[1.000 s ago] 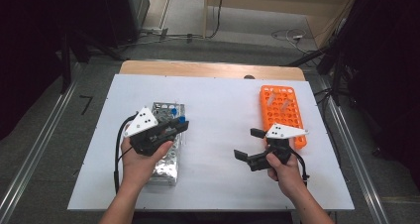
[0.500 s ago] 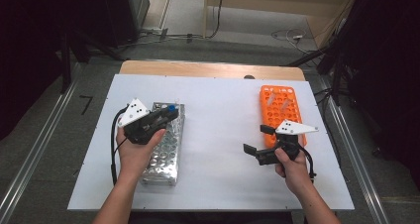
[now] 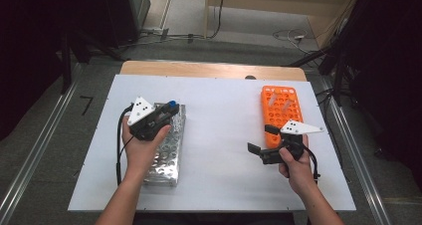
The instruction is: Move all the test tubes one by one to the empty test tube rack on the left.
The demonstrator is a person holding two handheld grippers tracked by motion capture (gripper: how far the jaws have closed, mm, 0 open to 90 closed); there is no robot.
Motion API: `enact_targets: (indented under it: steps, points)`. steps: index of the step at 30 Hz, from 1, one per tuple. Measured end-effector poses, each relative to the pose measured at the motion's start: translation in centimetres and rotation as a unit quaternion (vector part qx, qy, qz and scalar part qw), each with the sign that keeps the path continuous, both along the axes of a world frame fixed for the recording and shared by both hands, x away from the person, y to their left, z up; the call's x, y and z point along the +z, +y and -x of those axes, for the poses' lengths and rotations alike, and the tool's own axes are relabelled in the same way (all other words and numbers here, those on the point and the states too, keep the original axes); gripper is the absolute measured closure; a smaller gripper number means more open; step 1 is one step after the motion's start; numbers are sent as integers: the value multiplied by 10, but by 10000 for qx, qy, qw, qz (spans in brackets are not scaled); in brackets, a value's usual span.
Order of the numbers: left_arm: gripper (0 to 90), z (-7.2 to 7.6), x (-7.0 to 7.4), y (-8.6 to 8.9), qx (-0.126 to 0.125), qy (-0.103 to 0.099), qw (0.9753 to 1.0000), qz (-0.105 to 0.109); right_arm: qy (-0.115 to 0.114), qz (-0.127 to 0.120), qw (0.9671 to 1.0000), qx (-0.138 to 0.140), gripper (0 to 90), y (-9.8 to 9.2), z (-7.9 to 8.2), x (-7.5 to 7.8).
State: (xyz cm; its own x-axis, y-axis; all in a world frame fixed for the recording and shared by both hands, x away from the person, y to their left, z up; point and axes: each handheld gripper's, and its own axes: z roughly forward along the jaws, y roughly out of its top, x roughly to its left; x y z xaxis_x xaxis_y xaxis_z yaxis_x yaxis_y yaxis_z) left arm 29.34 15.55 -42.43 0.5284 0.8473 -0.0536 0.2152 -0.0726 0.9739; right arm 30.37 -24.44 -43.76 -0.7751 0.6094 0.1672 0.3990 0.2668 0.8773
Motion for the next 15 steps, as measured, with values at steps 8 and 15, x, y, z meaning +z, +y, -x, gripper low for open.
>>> enact_targets:
  steps: [8,15]
  points:
    - [768,3,-5,-1,34,377,9990,-244,-20,29,10000,-67,0,-1,0,0]
    - [767,4,-9,-2,-2,580,9978,-335,-31,38,9999,-89,0,-1,-1,0]
